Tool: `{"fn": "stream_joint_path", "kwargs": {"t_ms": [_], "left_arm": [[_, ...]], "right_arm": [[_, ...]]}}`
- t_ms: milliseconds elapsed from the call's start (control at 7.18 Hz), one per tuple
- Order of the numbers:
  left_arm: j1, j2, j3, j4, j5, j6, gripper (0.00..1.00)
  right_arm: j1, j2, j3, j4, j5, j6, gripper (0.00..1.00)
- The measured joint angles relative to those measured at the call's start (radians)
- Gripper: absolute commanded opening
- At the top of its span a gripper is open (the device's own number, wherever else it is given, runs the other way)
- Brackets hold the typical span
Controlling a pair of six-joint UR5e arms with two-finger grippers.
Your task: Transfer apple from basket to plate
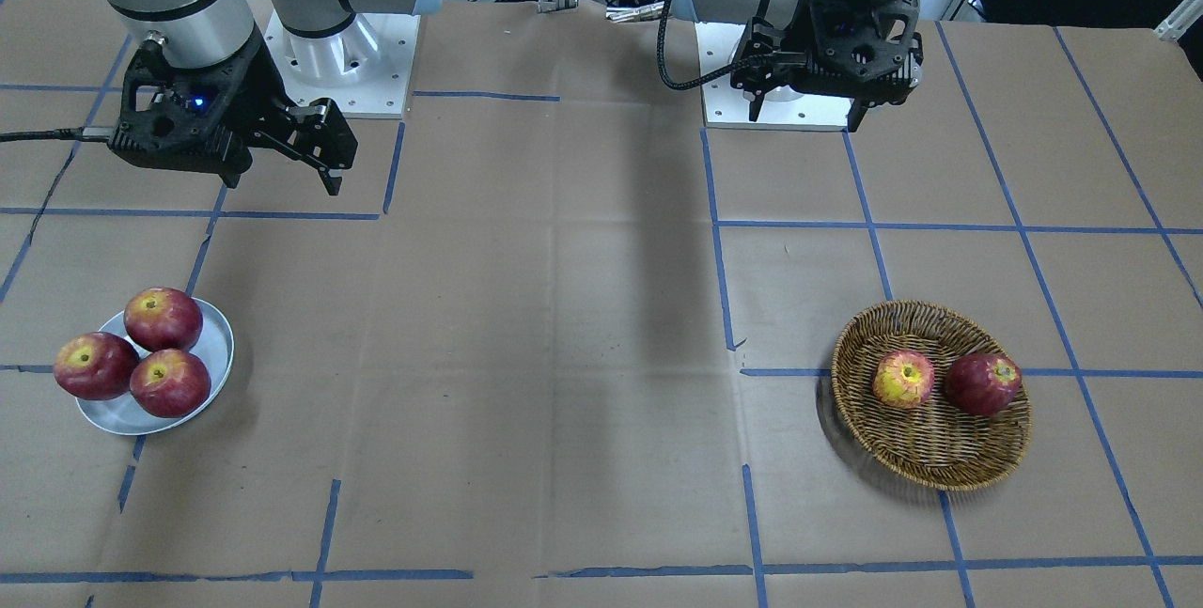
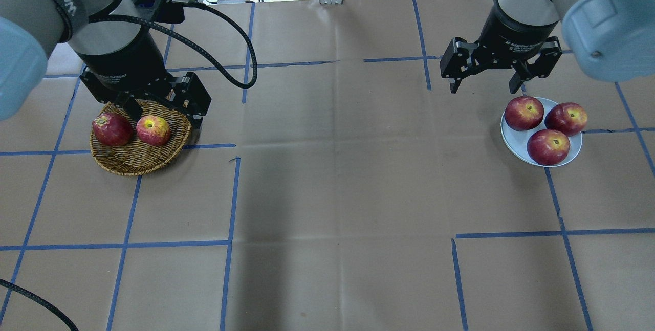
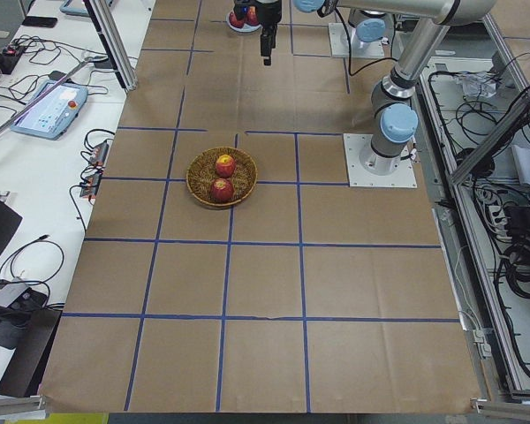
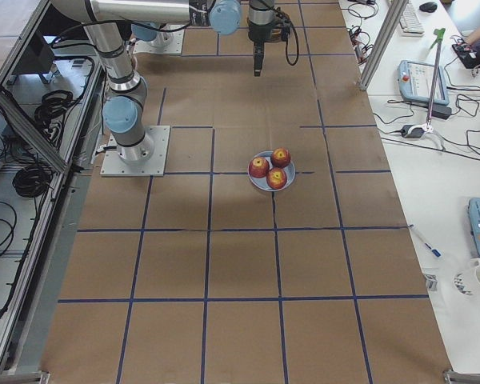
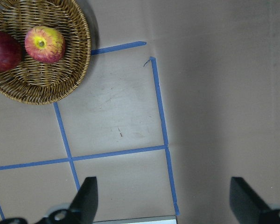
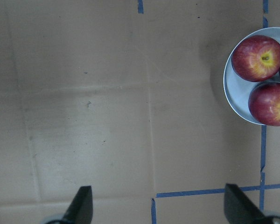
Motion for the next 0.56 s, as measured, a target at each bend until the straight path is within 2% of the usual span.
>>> {"fn": "stream_joint_path", "kwargs": {"t_ms": [557], "left_arm": [[0.005, 0.001, -0.006, 0.019, -0.002, -0.008, 0.99]], "right_arm": [[0.0, -0.001, 0.0, 0.0, 0.001, 0.0, 1.0]]}}
